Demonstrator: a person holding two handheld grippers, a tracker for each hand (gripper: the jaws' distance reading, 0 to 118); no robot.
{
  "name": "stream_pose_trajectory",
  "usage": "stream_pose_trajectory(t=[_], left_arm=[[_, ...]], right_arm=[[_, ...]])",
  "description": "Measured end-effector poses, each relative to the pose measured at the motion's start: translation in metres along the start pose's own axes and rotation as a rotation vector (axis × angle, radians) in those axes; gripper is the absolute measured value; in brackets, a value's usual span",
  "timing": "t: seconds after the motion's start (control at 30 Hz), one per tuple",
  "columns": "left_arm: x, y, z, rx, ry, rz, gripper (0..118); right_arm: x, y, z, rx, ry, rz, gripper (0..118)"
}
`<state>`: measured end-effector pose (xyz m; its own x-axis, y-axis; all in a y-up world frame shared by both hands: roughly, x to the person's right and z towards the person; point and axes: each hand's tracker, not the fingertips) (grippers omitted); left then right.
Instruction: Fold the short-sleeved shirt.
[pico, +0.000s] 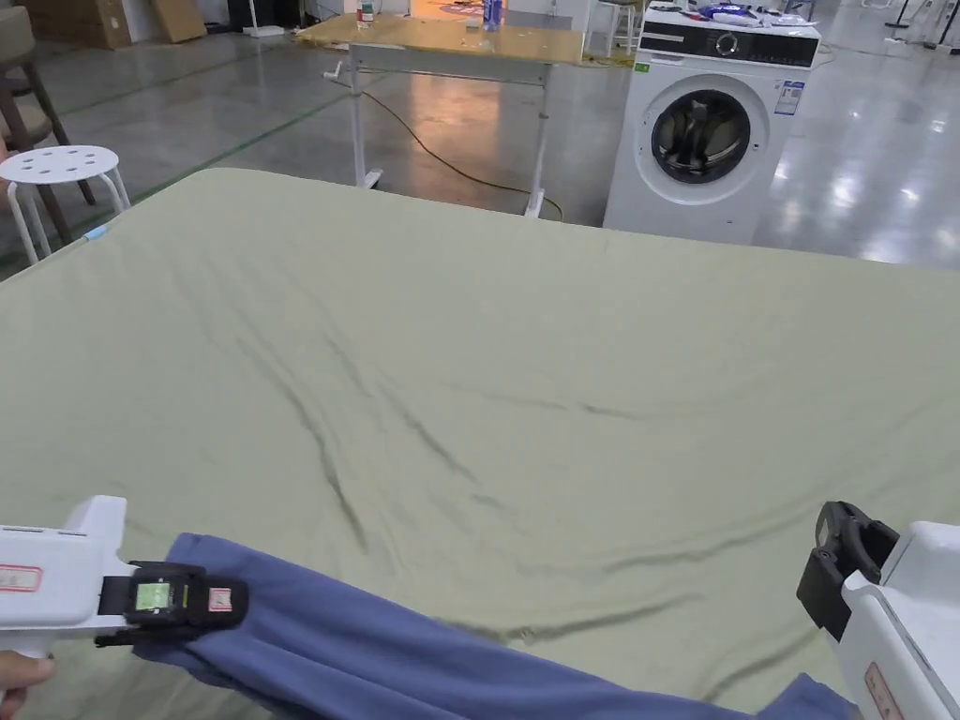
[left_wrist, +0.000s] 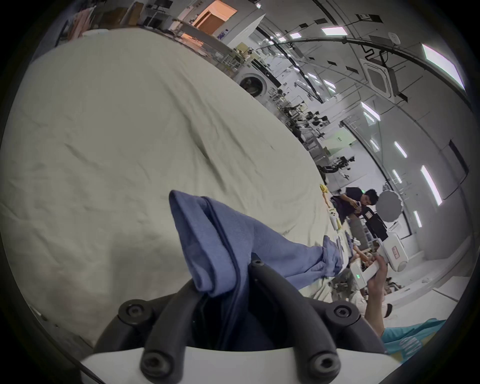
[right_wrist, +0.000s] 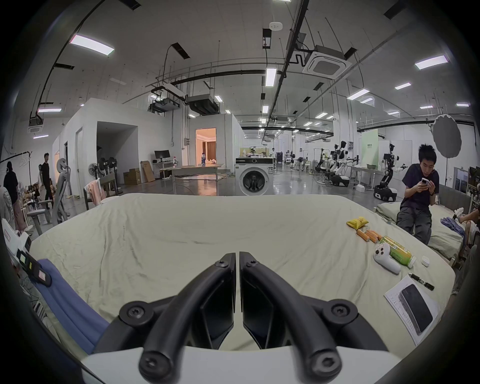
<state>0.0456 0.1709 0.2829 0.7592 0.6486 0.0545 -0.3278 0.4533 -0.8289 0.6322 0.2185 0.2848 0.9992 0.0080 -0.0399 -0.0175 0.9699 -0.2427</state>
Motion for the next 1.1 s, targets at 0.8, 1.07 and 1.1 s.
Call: stream_pose_trajectory(t=[0.8, 1.07, 1.1], left_arm=[[0.156, -0.035, -0.085, -0.19, 0.013, -0.15, 6], [0.174, -0.07, -0.187, -0.345, 0.169, -0.134, 6], [0.173, -0.071, -0.193, -0.342, 0.192, -0.135, 6]], right_arm=[[0.008, -0.018, -0.001, -0.04, 0.022, -0.035, 2], [0.023, -0.022, 0.006, -0.058, -0.015, -0.04, 2], [0.025, -0.022, 0.007, -0.06, -0.02, -0.039, 2]])
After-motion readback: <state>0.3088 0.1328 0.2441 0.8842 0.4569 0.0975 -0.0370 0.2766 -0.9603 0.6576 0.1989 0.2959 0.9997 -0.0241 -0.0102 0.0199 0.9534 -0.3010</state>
